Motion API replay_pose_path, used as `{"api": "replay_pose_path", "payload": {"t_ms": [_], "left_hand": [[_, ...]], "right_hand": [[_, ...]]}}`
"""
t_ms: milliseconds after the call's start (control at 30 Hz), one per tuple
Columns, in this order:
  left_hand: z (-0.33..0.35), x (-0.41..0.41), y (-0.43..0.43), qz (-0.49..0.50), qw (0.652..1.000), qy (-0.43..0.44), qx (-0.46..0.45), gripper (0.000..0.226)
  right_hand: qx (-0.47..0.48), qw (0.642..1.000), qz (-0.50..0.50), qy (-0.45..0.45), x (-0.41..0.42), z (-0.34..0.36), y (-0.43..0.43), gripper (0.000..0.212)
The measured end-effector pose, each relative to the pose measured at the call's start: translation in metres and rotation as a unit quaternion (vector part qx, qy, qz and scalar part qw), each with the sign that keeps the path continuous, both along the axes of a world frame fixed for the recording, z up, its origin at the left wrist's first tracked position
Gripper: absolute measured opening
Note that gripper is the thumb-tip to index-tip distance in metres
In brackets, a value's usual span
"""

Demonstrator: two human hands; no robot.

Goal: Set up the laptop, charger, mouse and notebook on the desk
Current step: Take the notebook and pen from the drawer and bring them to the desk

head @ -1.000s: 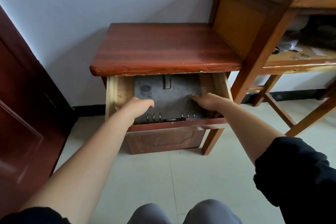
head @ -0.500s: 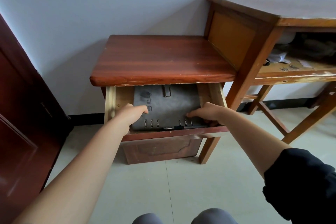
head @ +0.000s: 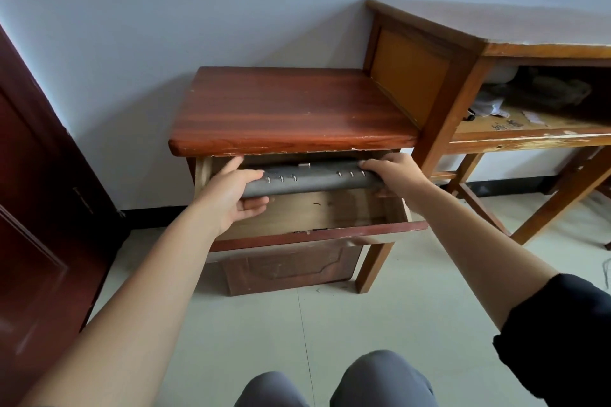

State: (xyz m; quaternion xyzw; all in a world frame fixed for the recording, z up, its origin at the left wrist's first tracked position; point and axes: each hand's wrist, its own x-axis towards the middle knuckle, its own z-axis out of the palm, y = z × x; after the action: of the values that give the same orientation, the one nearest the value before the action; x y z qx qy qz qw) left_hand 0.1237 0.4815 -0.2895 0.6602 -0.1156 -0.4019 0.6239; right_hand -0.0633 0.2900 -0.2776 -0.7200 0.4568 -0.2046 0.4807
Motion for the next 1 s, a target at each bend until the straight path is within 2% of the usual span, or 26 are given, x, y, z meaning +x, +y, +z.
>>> {"api": "replay_pose_path", "payload": {"t_ms": [100, 167, 267, 367, 467, 567, 600, 667, 733, 767, 867, 933, 1000], "left_hand": [[0.016, -0.008, 0.017, -0.023, 0.999, -0.018, 0.028, 0.035], [0.025, -0.012, 0.032, -0.037, 0.999, -0.023, 0.022, 0.031], [0.042, -0.019, 0.057, -0.090, 0.995, 0.001, -0.037, 0.025], [0.059, -0.025, 0.073, -0.161, 0.985, -0.038, -0.057, 0.026], [0.069, -0.027, 0.083, -0.172, 0.976, -0.105, -0.081, 0.048], [0.079, -0.017, 0.082, -0.176, 0.967, -0.123, -0.136, 0.086], [0.081, -0.011, 0.078, -0.158, 0.969, -0.117, -0.151, 0.090], [0.088, 0.004, 0.070, -0.103, 0.974, -0.097, -0.178, 0.077], [0.091, 0.014, 0.064, -0.070, 0.975, -0.062, -0.204, 0.044], [0.089, 0.016, 0.062, -0.062, 0.969, -0.017, -0.237, 0.032], [0.074, 0.010, 0.055, -0.055, 0.932, 0.098, -0.344, 0.031], [0.062, 0.003, 0.049, -0.060, 0.943, 0.094, -0.314, 0.025], [0.053, -0.001, 0.046, -0.080, 0.973, 0.035, -0.215, 0.013]], "right_hand": [[0.055, 0.998, -0.004, -0.038, -0.014, 0.014, 0.014, 0.018], [0.080, 0.995, -0.011, -0.066, -0.026, 0.022, 0.022, 0.022], [0.129, 0.982, -0.039, -0.135, -0.047, 0.031, 0.034, 0.028], [0.188, 0.972, -0.044, -0.137, -0.064, 0.035, 0.043, 0.035], [0.241, 0.962, -0.011, -0.129, -0.069, 0.031, 0.052, 0.036], [0.271, 0.946, 0.060, -0.168, -0.062, 0.026, 0.056, 0.048], [0.268, 0.944, 0.086, -0.175, -0.058, 0.026, 0.057, 0.049], [0.249, 0.944, 0.123, -0.178, -0.049, 0.028, 0.058, 0.046], [0.240, 0.942, 0.141, -0.187, -0.038, 0.028, 0.061, 0.044], [0.243, 0.938, 0.146, -0.198, -0.032, 0.026, 0.063, 0.043], [0.276, 0.911, 0.143, -0.271, -0.009, 0.018, 0.078, 0.025], [0.306, 0.882, 0.106, -0.343, 0.008, 0.013, 0.088, 0.022], [0.337, 0.852, 0.061, -0.395, 0.022, 0.009, 0.095, 0.020]]}}
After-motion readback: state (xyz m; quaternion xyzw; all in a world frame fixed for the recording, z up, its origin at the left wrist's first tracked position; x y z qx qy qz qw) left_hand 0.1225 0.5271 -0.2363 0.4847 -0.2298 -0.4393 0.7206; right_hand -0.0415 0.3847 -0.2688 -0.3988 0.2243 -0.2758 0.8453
